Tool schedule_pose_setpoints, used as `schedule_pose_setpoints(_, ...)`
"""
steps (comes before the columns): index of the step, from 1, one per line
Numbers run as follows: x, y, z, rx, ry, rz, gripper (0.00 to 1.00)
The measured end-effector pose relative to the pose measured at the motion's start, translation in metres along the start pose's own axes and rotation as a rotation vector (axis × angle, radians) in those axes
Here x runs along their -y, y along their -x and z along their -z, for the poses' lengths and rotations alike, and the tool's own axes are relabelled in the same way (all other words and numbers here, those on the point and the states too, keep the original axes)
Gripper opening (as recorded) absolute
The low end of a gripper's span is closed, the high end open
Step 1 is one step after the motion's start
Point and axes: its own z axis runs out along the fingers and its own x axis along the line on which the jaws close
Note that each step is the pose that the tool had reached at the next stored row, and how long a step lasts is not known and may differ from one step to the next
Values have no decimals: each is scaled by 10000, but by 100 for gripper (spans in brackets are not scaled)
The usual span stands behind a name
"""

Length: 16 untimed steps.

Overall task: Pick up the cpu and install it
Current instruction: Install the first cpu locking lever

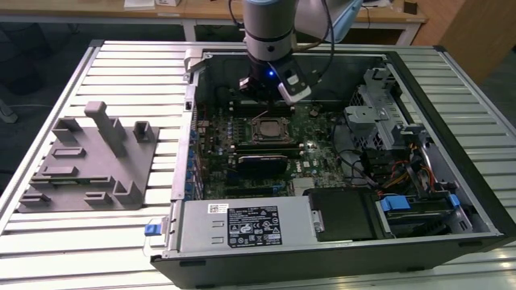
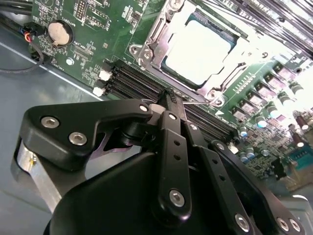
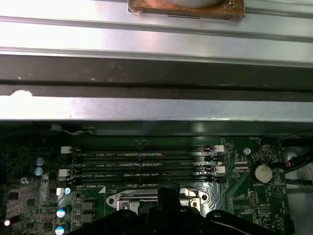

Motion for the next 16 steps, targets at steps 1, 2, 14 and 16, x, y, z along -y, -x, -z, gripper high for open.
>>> schedule_pose_setpoints(1,2,-1,-10,28,0,5,11)
schedule_pose_setpoints(2,3,-2,-19,58,1,11,11)
schedule_pose_setpoints(14,-6,-15,-103,373,-50,-374,11)
schedule_pose_setpoints(16,-15,-23,-116,402,-69,-516,11)
